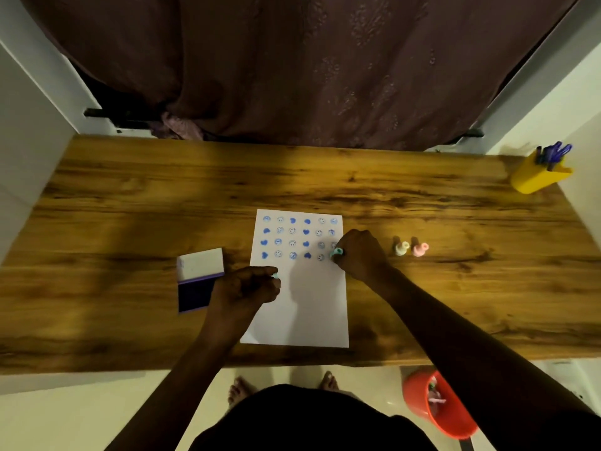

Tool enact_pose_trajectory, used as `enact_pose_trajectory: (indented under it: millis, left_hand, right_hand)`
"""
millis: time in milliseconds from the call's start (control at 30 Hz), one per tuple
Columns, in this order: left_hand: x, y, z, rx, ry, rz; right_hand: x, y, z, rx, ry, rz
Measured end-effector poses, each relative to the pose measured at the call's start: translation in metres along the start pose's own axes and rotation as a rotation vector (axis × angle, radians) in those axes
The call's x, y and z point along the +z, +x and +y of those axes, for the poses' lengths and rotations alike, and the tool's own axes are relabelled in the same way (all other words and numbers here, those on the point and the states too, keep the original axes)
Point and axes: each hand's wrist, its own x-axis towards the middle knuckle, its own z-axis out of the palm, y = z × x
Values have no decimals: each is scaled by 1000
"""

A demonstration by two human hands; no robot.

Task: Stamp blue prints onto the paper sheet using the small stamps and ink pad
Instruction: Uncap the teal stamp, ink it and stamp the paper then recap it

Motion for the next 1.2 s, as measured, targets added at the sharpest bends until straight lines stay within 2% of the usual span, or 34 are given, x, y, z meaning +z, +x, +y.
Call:
enact_pose_trajectory:
  millis: [100,167,267,367,433,700,800,1067,1200]
  left_hand:
    - [7,-2,-2,33,25,-27]
    - [14,-3,-2,46,13,-45]
    - [28,-2,-2,47,5,-70]
    - [44,-2,1,49,-7,-95]
    - [58,-4,5,65,-23,-128]
    - [105,-7,12,106,57,-289]
    - [118,-8,14,112,90,-336]
    - [144,-11,20,126,97,-369]
    - [155,-9,17,133,118,-329]
  right_hand:
    - [-15,-9,12,53,220,60]
    - [-25,-22,23,142,600,99]
    - [-35,-47,36,201,1147,24]
    - [-35,-70,46,231,1418,-54]
    - [-30,-85,50,196,1428,-65]
    - [-18,-124,67,-66,1219,21]
    - [-19,-127,75,-103,1165,42]
    - [-29,-127,99,-195,1137,27]
    - [-31,-127,109,-209,1152,7]
